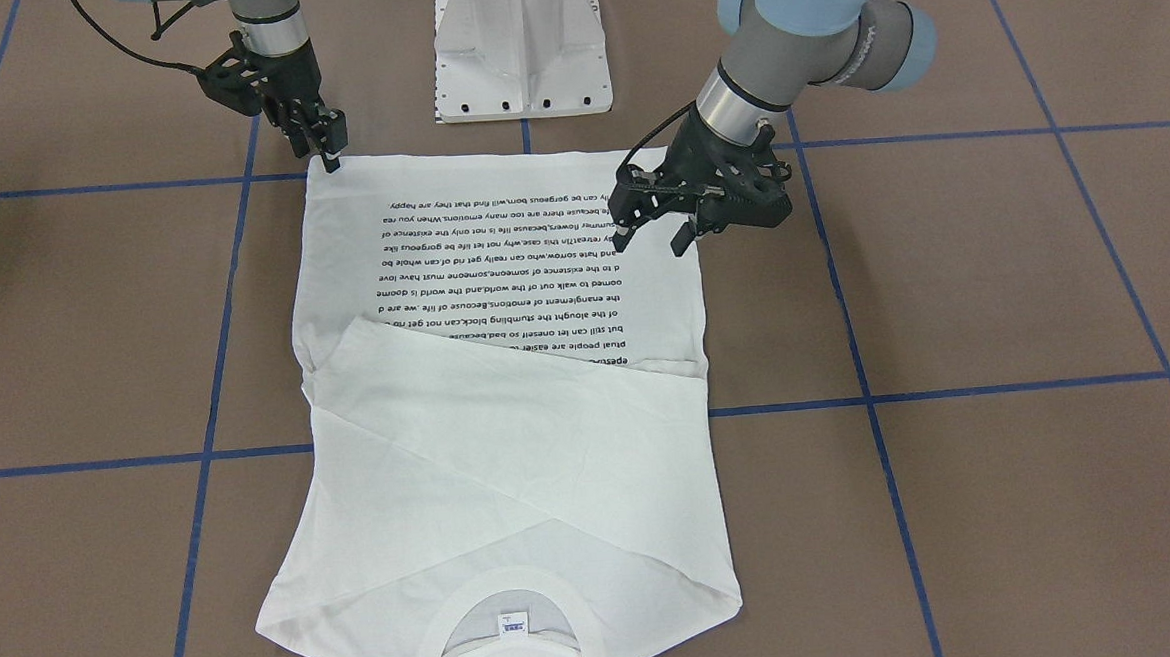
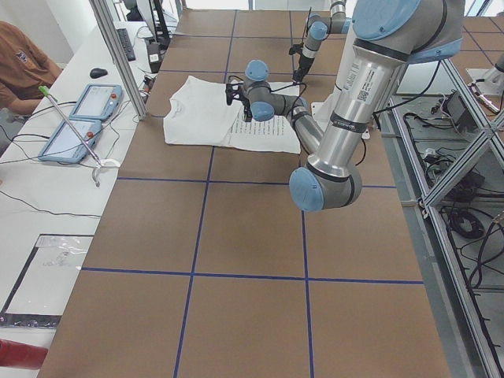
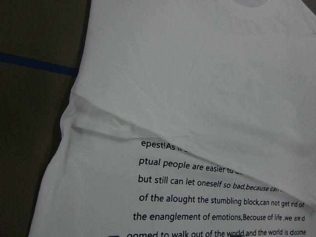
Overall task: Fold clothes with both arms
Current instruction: 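Move both grippers down to the shirt hem nearest the robot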
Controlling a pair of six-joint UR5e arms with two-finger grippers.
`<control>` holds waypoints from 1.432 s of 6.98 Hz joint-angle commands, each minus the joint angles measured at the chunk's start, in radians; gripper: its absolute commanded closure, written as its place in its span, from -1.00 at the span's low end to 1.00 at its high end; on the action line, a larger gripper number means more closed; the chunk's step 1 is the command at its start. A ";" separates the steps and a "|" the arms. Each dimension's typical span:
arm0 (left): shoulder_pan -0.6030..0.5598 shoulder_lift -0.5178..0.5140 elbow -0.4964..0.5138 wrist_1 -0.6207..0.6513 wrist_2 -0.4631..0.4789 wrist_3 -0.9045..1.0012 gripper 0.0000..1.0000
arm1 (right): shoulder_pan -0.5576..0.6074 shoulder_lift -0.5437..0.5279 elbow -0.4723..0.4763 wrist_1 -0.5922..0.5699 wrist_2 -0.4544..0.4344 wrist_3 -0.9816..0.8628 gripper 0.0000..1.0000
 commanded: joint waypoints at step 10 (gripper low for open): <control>0.002 0.006 0.001 0.003 0.008 -0.005 -0.64 | -0.003 0.004 0.002 0.001 0.006 0.001 1.00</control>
